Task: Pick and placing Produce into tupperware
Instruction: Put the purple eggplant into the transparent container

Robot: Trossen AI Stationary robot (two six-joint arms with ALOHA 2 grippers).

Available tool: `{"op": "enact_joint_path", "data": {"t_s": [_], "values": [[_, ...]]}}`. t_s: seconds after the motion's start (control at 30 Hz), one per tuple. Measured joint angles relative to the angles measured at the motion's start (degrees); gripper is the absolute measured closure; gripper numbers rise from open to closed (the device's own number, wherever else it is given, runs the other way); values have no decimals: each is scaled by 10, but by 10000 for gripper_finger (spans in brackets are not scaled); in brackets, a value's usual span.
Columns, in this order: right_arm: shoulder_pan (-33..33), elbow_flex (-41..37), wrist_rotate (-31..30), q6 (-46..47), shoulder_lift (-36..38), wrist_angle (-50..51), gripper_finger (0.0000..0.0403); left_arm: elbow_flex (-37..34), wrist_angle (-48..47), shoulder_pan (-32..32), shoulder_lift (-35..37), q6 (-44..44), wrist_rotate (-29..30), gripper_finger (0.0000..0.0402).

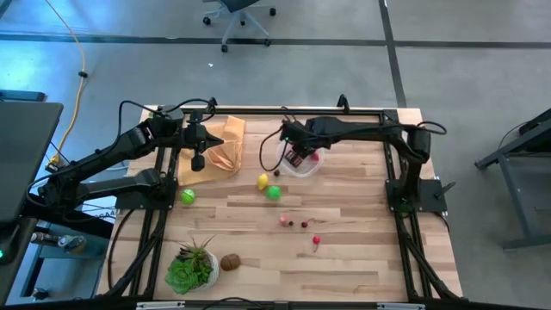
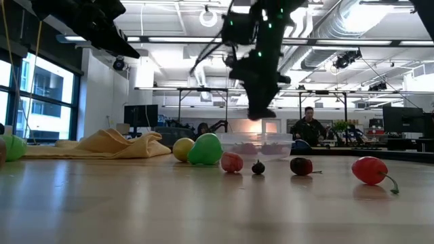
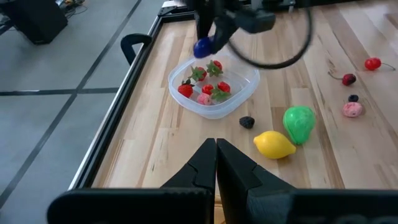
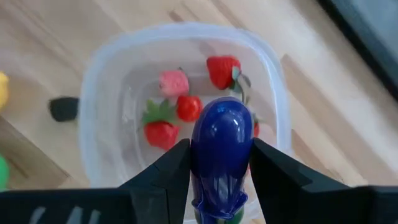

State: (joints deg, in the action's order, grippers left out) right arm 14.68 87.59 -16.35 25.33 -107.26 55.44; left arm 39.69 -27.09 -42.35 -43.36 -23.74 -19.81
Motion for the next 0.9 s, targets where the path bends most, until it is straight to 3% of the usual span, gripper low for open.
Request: {"op": "enact_joint_path", "data": {"t_s": [0.37, 0.9], "values": [[58, -114, 83, -34, 0, -172, 263, 0, 0, 0, 0, 0, 0, 399], [64, -147, 99, -44, 0, -215, 235, 0, 0, 0, 0, 0, 0, 399]]}}
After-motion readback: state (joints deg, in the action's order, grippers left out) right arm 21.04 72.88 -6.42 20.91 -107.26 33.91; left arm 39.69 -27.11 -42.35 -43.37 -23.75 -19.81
